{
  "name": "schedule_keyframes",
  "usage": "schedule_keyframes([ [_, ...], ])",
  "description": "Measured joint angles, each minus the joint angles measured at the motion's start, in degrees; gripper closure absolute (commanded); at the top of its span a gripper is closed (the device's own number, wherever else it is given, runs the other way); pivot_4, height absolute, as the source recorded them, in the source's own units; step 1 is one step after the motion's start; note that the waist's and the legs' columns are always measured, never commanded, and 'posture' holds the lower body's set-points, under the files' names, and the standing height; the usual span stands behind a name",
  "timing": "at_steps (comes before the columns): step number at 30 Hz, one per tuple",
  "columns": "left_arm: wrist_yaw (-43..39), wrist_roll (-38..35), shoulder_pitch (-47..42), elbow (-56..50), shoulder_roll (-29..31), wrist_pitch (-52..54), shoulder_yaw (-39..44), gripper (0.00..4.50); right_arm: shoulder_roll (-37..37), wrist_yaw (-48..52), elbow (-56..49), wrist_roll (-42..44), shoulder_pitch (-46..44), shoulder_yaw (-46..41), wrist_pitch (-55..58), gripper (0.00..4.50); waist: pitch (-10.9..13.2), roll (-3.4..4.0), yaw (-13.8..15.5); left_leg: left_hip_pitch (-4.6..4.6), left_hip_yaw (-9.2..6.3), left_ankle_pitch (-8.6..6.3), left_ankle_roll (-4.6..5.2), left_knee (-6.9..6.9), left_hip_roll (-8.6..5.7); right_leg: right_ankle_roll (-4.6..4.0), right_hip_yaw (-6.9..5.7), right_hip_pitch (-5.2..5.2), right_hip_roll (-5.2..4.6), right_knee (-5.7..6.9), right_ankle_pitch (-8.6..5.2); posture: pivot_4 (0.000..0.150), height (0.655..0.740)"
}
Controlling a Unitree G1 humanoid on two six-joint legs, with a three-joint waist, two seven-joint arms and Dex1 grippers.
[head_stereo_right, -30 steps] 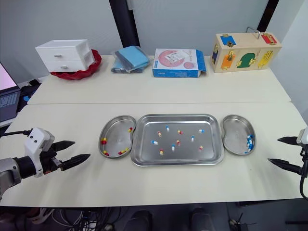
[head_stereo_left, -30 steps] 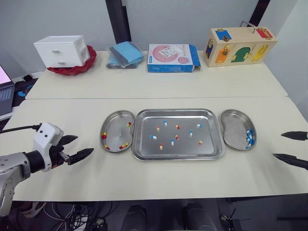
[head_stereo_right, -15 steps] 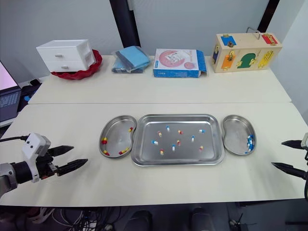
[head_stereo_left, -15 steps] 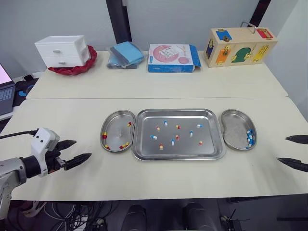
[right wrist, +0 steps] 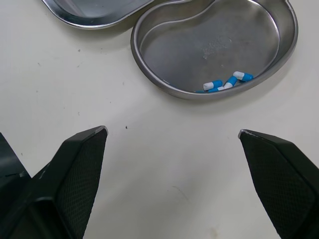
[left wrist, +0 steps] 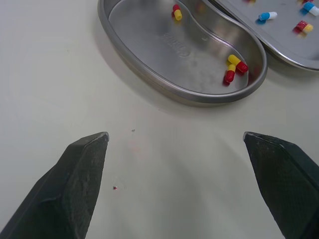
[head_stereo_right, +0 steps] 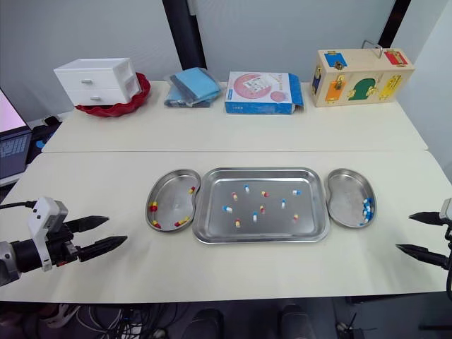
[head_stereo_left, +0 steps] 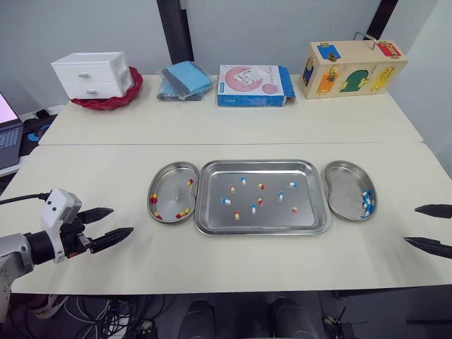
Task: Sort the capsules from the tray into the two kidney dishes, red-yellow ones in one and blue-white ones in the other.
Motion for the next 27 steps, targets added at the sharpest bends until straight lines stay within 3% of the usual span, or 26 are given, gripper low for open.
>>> schedule_keyframes([
  [8,-4.04,-3.26,7.51,-6.7,-2.03,-0.49,1.0,0.0,1.33,-0.28,-1.35,-0.31,4.42,-0.74,-0.59,0.04,0.0,0.0,0.03,0.0,0.02,0.0,0.0,-0.01,0.0,0.0,0.01,0.01,0.0,-0.01,0.0,0.15,0.7078],
  [14,-5.68,-4.79,10.33,-13.7,-12.97,-10.58,0.79,0.0,2.17,-0.35,-3.25,-0.67,8.53,-4.74,-0.6,0.04,-0.02,0.0,0.12,0.14,0.04,0.0,0.0,0.05,0.0,0.0,0.05,0.19,0.0,-0.04,0.0,0.15,0.7078],
  [19,-1.85,-3.71,10.56,-18.25,-20.53,-15.09,-6.5,0.0,4.86,-0.84,-5.13,-2.35,13.81,-7.57,-2.56,0.04,-0.08,-0.08,0.38,0.21,0.04,0.0,0.0,0.07,-0.01,0.02,0.07,0.27,0.0,-0.04,0.0,0.15,0.7078],
  [27,0.3,0.11,8.68,-18.3,-25.43,-23.44,-14.21,0.0,8.94,0.11,-14.36,-2.99,22.85,-11.19,-3.16,0.04,-0.14,-0.01,0.11,0.28,0.05,0.0,0.0,0.06,-0.01,0.02,0.12,0.31,0.01,-0.04,0.0,0.15,0.7078],
])
